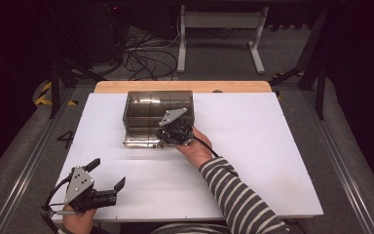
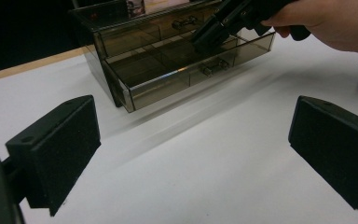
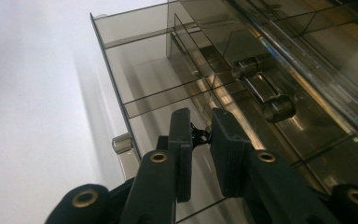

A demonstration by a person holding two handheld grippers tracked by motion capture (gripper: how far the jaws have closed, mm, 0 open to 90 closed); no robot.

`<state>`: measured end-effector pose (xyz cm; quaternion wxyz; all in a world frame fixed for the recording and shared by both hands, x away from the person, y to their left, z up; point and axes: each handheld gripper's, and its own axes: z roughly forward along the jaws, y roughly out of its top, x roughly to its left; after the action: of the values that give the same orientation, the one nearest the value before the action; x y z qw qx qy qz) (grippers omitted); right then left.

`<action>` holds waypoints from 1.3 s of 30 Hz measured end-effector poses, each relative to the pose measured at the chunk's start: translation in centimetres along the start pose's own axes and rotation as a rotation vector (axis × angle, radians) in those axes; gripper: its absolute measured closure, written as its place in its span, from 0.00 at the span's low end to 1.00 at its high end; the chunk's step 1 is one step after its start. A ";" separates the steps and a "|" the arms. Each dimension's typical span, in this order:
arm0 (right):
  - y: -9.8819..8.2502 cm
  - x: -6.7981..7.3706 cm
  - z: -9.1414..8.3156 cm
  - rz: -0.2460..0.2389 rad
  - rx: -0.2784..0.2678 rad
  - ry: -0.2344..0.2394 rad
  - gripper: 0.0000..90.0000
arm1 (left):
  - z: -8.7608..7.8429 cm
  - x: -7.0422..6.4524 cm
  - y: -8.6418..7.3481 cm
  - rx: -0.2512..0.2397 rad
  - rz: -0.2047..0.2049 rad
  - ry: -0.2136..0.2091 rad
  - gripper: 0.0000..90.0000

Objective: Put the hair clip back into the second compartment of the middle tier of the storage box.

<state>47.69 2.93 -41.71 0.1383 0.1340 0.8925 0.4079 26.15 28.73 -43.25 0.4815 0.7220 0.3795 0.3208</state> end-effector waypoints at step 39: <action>0.9 0.1 -2.4 0.017 -0.055 0.000 0.74 | 0.1 0.0 0.0 -0.003 -0.007 -0.002 0.03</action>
<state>46.81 1.87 -39.57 0.1385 0.1379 0.8798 0.4333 26.24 28.65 -43.27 0.4841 0.7203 0.3809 0.3189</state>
